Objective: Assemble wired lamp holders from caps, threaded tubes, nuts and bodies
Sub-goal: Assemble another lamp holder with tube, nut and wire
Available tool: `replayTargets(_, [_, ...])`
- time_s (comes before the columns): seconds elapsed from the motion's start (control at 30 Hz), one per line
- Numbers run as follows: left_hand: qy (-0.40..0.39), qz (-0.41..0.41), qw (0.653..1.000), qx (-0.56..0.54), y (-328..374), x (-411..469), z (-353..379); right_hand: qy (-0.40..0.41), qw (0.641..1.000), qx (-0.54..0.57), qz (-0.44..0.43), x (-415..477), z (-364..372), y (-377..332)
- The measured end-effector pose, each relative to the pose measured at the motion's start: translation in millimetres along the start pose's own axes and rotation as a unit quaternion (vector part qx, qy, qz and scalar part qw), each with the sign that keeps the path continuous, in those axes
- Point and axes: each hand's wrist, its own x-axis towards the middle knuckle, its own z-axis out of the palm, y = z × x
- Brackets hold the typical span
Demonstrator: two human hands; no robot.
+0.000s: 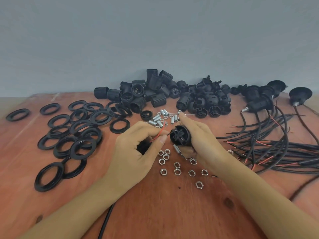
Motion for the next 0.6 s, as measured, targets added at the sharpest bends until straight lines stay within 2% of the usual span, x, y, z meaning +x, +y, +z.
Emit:
replayTargets(0.2, [-0.018, 0.026, 0.999, 0.034, -2.9, -2.5, 0.4, 0.020, 0.999, -0.029, -0.039, -3.0, 4.7, 3.4])
replayTargets(0.6, [-0.013, 0.019, 0.999, 0.043, -3.6, -1.6, -0.1, 0.045, 0.994, -0.073, -0.074, -6.3, 8.3, 2.7])
